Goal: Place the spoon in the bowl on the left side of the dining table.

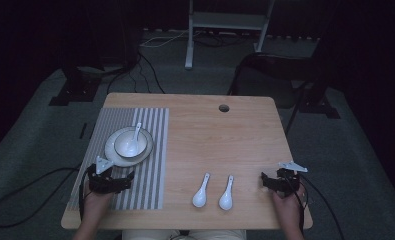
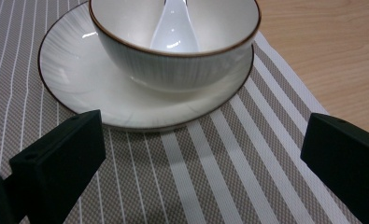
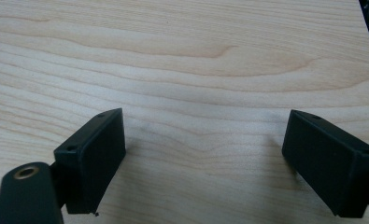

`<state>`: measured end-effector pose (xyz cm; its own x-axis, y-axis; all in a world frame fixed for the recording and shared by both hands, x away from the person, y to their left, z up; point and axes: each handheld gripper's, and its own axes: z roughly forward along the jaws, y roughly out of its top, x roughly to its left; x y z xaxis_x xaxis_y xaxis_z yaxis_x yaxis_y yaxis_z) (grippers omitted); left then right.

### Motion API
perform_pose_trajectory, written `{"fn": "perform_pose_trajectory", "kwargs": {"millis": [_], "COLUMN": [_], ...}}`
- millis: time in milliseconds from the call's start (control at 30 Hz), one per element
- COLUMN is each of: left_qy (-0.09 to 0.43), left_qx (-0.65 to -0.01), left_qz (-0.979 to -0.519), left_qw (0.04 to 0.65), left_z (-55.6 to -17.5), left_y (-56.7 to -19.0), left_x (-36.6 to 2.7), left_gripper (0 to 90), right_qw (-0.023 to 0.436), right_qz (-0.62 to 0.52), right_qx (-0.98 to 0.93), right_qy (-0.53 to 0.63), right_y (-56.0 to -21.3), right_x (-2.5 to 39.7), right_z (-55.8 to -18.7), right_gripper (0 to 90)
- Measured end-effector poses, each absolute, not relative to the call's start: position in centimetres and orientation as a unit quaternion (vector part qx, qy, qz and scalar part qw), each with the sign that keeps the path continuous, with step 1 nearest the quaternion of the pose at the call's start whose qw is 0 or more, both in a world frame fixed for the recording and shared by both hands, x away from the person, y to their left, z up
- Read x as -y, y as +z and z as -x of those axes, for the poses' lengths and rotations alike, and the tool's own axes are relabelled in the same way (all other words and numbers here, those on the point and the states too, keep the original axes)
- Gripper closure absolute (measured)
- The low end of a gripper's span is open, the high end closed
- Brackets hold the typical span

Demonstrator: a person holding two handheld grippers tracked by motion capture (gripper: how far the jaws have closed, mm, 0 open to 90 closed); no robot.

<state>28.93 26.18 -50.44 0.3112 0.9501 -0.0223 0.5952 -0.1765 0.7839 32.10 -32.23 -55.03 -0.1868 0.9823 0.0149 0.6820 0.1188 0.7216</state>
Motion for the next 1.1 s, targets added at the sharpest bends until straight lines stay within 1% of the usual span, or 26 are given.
{"fn": "perform_pose_trajectory", "kwargs": {"millis": [167, 700, 967, 1100], "left_qy": [0.252, 0.253, 0.254, 0.264], "left_qx": [-0.524, -0.536, -0.542, -0.547], "left_qz": [-0.731, -0.713, -0.708, -0.706], "left_qw": [0.356, 0.374, 0.373, 0.365], "left_z": [-28.2, -25.2, -24.1, -23.7], "left_y": [-51.0, -52.2, -52.7, -52.9], "left_x": [-26.6, -29.2, -30.6, -31.3], "left_gripper": [0.0, 0.0, 0.0, 0.0], "right_qw": [0.245, 0.245, 0.245, 0.245], "right_qz": [-0.589, -0.589, -0.589, -0.589], "right_qx": [-0.707, -0.707, -0.707, -0.707], "right_qy": [0.307, 0.306, 0.306, 0.306], "right_y": [-55.0, -55.0, -55.0, -55.0], "right_x": [32.2, 32.2, 32.2, 32.2], "right_z": [-32.1, -32.1, -32.1, -32.1], "right_gripper": [12.7, 12.7, 12.6, 12.6]}}
